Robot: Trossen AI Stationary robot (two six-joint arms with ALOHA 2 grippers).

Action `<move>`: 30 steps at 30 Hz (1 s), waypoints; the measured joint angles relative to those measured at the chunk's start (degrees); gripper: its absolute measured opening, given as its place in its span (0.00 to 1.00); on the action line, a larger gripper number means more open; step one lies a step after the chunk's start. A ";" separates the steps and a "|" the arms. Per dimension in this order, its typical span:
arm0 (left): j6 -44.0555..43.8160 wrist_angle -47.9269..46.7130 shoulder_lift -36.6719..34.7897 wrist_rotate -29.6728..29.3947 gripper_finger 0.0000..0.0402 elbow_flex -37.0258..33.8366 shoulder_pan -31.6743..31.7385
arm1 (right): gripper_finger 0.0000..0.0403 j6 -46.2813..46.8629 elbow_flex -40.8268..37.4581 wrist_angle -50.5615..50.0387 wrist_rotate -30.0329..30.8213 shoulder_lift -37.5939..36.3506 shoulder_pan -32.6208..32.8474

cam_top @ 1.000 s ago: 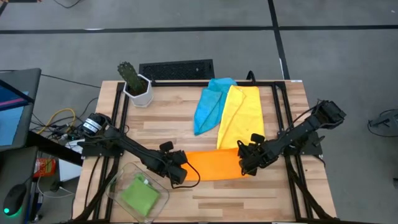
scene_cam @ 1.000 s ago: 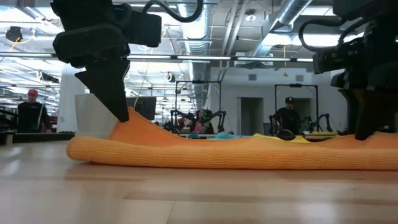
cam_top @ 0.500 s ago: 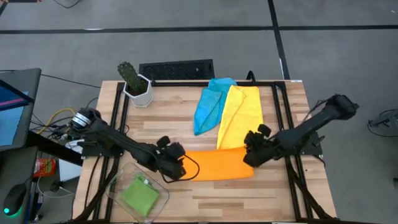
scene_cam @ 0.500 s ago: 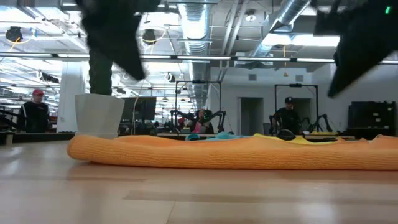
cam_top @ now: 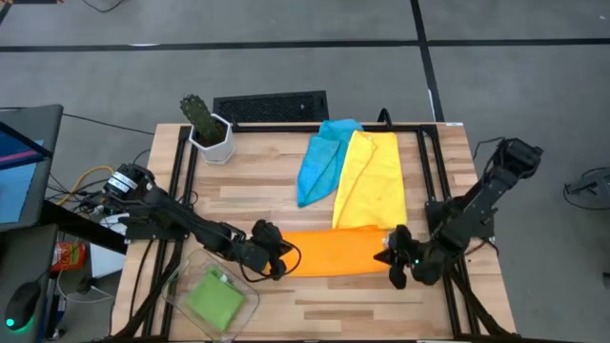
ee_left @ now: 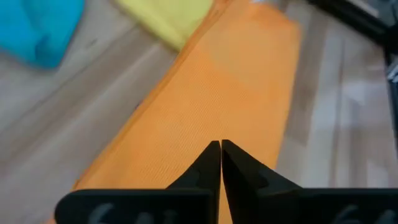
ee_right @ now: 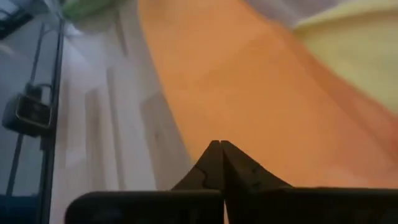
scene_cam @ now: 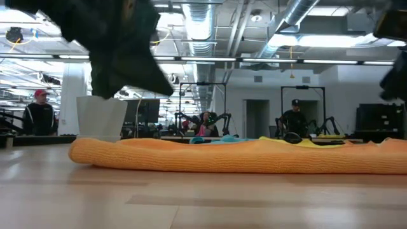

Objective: Fold microfiber towels
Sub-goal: Fold the orange microfiber towel

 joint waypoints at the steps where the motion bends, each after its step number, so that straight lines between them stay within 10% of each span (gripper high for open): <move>1: -0.82 -0.08 0.00 0.06 0.01 -0.69 -0.07 | 0.03 0.52 0.01 0.72 0.20 1.10 0.61; 30: -13.59 -7.34 2.84 -1.69 0.00 -1.98 -6.64 | 0.04 5.52 0.15 12.00 -0.20 21.30 1.85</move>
